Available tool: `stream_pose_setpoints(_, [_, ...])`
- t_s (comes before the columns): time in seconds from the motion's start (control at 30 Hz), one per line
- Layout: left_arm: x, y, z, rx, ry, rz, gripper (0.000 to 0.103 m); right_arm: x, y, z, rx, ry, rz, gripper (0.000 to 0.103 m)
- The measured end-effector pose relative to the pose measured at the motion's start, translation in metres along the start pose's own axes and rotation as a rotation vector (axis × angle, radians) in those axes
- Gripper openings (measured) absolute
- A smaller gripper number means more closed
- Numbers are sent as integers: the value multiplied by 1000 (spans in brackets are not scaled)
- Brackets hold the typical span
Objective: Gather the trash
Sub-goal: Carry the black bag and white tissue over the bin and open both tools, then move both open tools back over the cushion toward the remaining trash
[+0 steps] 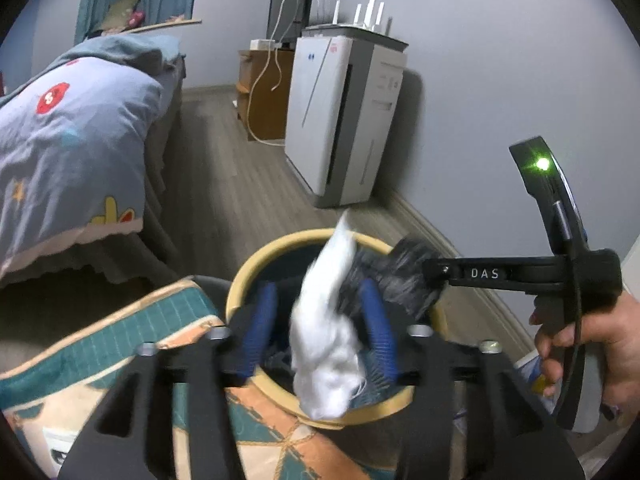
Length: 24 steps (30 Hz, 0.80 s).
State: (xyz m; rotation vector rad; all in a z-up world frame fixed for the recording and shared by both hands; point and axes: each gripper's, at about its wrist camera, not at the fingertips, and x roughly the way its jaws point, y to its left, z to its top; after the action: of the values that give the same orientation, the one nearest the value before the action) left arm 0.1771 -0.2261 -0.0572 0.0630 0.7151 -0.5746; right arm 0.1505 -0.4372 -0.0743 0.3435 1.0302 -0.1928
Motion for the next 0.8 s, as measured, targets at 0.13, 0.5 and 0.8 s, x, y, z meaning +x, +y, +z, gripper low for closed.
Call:
stream_pose_setpoints(0.13, [4, 2, -3, 6, 25, 19, 69, -2, 6, 1, -23, -4, -8, 72])
stream_pose_setpoints(0.5, [-18, 27, -12, -34, 39, 98, 93, -13, 49, -3, -117, -3, 21, 97])
stream_pose_setpoints(0.8, [-52, 48, -22, -30, 43, 161, 93, -21, 75, -10, -166, -1, 12, 97])
